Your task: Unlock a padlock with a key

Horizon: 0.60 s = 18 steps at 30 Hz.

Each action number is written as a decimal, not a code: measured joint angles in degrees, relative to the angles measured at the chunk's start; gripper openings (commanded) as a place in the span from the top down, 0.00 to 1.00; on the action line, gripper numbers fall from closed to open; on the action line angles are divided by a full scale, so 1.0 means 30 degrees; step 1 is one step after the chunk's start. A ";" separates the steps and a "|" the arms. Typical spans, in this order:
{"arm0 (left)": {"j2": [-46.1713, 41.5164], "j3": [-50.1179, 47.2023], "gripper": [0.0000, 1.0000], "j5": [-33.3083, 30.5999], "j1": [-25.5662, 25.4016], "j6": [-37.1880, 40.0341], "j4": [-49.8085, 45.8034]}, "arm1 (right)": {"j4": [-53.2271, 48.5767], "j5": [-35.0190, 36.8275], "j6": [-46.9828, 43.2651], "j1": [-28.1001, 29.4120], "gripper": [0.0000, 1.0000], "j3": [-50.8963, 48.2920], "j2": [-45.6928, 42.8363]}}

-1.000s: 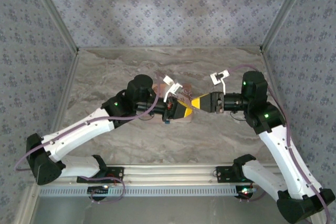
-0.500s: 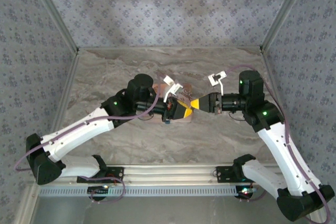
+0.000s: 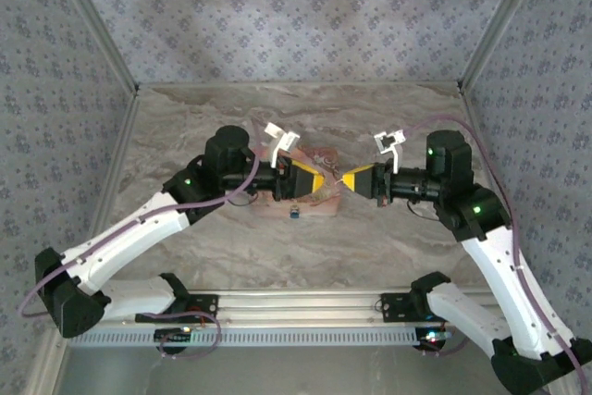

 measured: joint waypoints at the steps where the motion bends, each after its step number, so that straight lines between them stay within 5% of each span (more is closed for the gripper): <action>1: -0.0073 -0.0058 0.54 -0.0299 0.0124 -0.0430 -0.0007 | 0.0160 0.0539 -0.0226 0.0102 1.00 -0.0160 -0.0233; 9: -0.0087 -0.0568 0.42 -0.1530 0.0510 -0.3985 0.1107 | 0.3614 0.5603 -0.3053 0.1916 1.00 -0.2645 -0.2280; 18: 0.0707 -0.0663 0.37 -0.1953 0.0510 -0.8102 0.3053 | 0.7868 1.4032 -0.9661 0.7890 1.00 -0.5064 -0.3388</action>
